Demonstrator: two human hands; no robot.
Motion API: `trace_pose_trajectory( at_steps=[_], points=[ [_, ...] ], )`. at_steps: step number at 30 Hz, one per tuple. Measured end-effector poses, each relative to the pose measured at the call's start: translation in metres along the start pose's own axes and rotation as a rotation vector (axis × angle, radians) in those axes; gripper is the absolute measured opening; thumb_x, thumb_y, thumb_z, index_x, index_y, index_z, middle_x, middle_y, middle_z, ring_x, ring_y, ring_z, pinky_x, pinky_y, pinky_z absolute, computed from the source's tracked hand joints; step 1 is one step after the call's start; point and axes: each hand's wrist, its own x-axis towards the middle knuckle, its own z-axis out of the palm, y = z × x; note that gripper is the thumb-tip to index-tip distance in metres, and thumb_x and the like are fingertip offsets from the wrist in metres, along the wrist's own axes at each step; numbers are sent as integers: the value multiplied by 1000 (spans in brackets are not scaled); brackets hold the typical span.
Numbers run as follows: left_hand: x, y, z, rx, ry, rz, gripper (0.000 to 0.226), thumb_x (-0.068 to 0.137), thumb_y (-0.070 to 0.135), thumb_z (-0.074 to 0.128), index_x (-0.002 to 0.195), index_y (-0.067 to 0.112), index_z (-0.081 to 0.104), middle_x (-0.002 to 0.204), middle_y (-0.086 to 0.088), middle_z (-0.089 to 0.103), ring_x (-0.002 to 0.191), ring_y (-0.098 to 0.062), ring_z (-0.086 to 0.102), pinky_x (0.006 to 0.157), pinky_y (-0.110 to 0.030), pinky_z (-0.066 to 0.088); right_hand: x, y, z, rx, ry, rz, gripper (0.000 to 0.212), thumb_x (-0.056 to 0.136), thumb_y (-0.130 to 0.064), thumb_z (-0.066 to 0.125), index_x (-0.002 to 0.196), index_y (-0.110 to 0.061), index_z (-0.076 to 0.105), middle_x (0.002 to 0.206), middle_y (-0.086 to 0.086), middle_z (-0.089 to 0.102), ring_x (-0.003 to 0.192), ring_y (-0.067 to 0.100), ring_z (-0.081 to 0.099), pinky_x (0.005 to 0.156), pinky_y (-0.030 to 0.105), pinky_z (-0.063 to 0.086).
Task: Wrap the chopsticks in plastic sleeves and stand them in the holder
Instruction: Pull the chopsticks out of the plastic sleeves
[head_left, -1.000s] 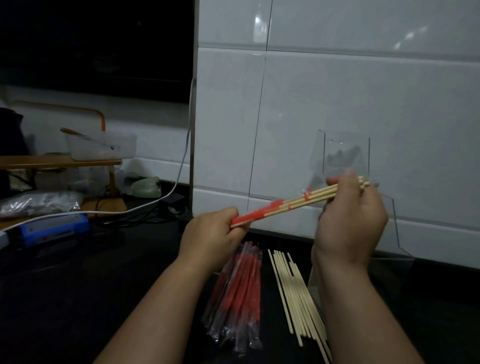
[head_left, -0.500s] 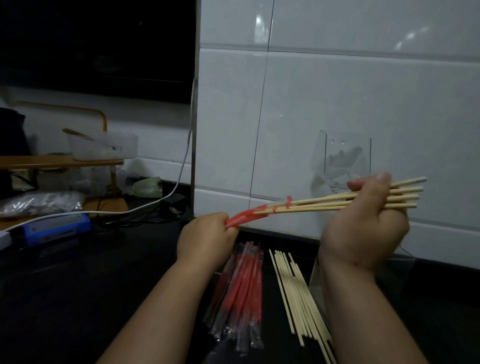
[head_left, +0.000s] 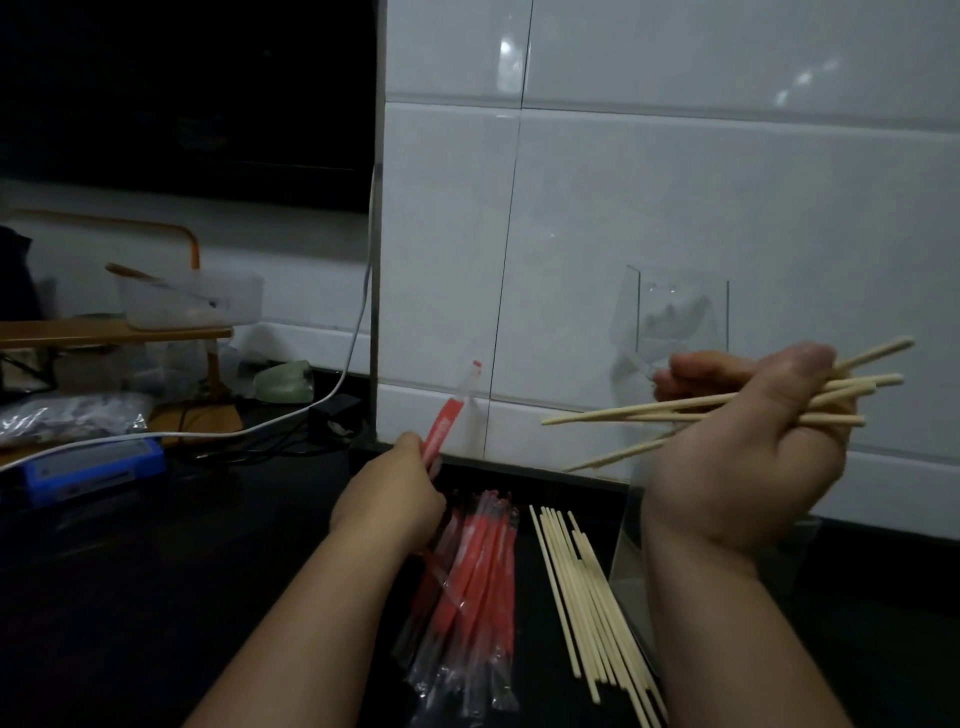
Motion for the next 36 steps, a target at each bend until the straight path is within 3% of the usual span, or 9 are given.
trace_pose_trajectory(
  at_steps=[5,8,12,16,19,22,26,31,36],
  points=[
    [1,1,1,-313,31,20,27,88,13,69,107,23,51,92,13,59,88,-13,60,77,-27,45,-5,-2,4,-33,-43,24,30,103,-41,41,78,-25,45,50,-4,51,43,14,50,46,28,46],
    [5,-1,2,-509,103,53,21,89,15,69,105,27,60,101,13,68,99,-10,65,87,-28,50,-4,5,2,-88,-107,47,30,89,-58,52,71,-36,54,57,-10,48,50,17,44,52,33,41],
    [6,2,-1,-680,239,36,12,94,21,64,87,30,68,74,7,67,69,-20,65,58,-31,50,-6,10,2,-117,-256,216,36,91,-50,56,64,-27,50,56,-4,44,50,18,40,50,33,36],
    [1,13,-5,-1106,45,-11,9,98,15,59,96,20,65,58,-1,51,48,-18,51,47,-31,45,-12,16,5,-15,-421,467,41,103,-30,46,64,-20,39,50,-1,31,43,14,25,41,25,20],
    [-3,15,-6,-1092,-99,10,15,94,17,66,80,22,60,53,2,37,42,-11,32,43,-22,29,-17,23,7,63,-428,575,47,103,-29,45,58,-21,37,50,1,27,44,14,22,47,34,13],
    [-7,14,-10,-1102,-271,-32,19,92,18,68,77,19,56,55,3,32,43,-9,26,41,-20,23,-21,26,8,107,-368,611,55,102,-28,47,48,-25,38,45,-1,28,40,14,23,44,28,16],
    [-10,16,-9,-1036,-347,-53,19,97,26,61,82,15,59,63,-5,52,42,-10,39,40,-20,32,-16,20,8,156,-237,500,58,102,-27,47,45,-25,38,43,-4,30,38,14,26,42,25,23],
    [-13,23,-1,-1093,-399,-125,23,104,29,49,110,9,57,97,-23,72,55,-27,65,54,-33,53,-11,10,10,277,-154,403,55,99,-30,46,45,-25,41,44,-4,32,39,14,30,44,23,27],
    [-17,30,2,-1224,-514,-126,36,104,27,47,102,-5,64,87,-27,70,55,-25,61,53,-32,50,-22,11,13,224,-232,381,55,100,-33,46,45,-23,45,43,-4,39,42,16,39,46,25,35]
  ],
)
